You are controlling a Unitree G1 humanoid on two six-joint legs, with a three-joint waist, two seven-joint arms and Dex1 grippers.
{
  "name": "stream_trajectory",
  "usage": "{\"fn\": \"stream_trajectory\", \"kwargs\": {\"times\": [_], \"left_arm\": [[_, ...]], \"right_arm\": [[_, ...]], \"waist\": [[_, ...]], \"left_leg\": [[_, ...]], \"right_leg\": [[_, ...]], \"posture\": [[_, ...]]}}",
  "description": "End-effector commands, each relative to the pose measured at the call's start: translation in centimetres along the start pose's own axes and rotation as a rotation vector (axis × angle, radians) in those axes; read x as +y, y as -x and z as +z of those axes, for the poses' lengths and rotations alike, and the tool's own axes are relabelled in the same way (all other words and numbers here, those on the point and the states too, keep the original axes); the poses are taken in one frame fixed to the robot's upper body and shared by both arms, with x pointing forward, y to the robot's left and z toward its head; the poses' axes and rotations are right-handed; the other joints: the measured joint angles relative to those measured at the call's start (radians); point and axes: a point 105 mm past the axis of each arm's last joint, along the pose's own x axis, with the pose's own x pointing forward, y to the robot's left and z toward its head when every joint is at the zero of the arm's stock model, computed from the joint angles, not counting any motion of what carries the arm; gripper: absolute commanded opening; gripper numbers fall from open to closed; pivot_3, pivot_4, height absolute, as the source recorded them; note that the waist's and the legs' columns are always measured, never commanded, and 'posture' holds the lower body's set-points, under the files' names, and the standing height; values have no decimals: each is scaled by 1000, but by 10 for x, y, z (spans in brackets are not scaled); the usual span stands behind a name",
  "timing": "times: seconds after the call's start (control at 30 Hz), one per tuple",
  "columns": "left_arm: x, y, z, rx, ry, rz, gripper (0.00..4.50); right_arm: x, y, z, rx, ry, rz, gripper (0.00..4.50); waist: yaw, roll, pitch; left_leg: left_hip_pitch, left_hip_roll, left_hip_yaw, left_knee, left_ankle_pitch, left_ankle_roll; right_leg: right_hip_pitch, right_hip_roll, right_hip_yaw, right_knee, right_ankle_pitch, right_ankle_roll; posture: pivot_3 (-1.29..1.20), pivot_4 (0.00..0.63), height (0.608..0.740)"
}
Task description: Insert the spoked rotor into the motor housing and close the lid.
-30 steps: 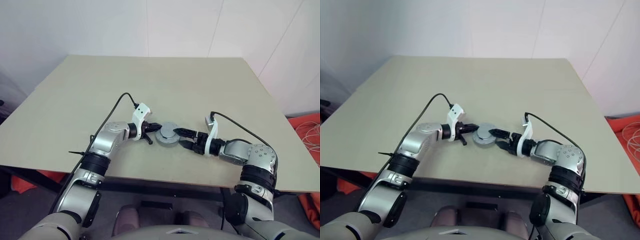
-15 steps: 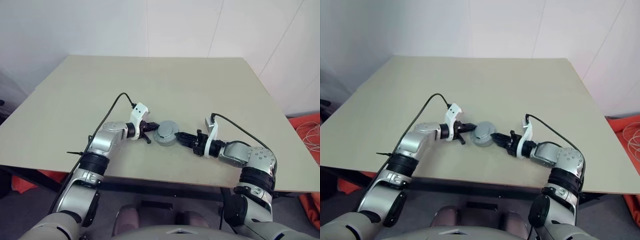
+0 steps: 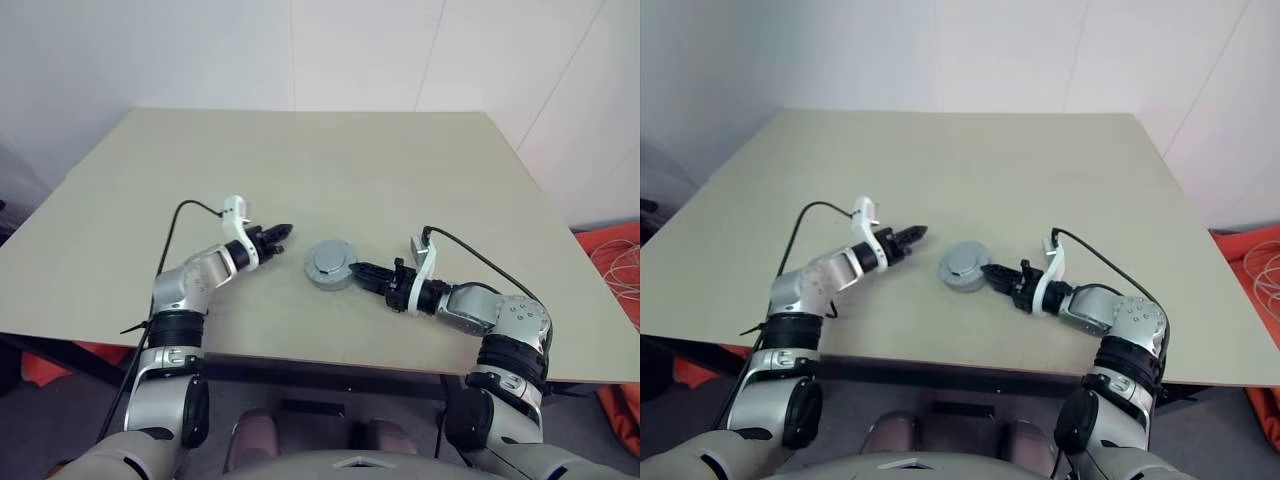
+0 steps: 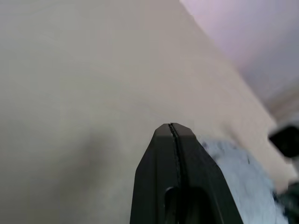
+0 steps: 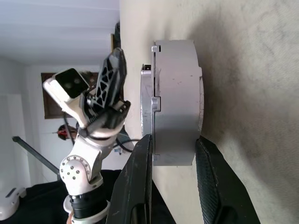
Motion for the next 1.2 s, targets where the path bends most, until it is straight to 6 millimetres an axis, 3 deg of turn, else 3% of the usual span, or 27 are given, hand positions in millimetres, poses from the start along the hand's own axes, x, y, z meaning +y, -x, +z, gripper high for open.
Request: {"fn": "stream_trajectory", "kwargs": {"times": [0.03,0.2,0.4,0.53,0.67,0.9,1.2], "left_arm": [[-5,11,19,-52,134,-38,0],[-3,29,30,-154,380,-114,0],[-18,44,27,-179,477,-262,0],[-31,63,31,-233,576,-427,860],[-25,68,23,-237,644,-409,2198],[-38,67,3,-125,743,-468,4437],[-58,56,-19,27,805,-503,4500]], "right_arm": [[29,1,11,-25,45,125,1089],[38,3,15,-38,47,175,1088],[53,7,16,-16,93,230,1088],[60,10,19,-13,112,239,1088],[64,10,20,-5,127,241,1088],[78,8,14,35,171,281,1088],[89,4,9,66,200,310,1088]], "waist": [[0,0,0],[1,-1,1],[1,-1,1],[1,-1,1],[1,-1,1],[3,-1,1],[8,-1,1]], "left_leg": [[0,0,0,0,0,0],[0,0,0,0,0,0],[-1,0,0,0,0,0],[-1,-1,0,1,0,0],[0,-1,0,1,0,0],[-1,-1,0,1,0,0],[-1,-1,0,2,0,0]], "right_leg": [[0,0,0,0,0,0],[0,0,0,0,0,0],[0,0,0,0,0,0],[0,0,0,0,0,0],[0,1,0,0,0,1],[0,1,0,0,2,4],[0,1,0,0,3,6]], "posture": [[0,0,740],[0,0,740],[0,0,740],[0,0,740],[0,0,740],[0,0,740],[0,0,740]]}}
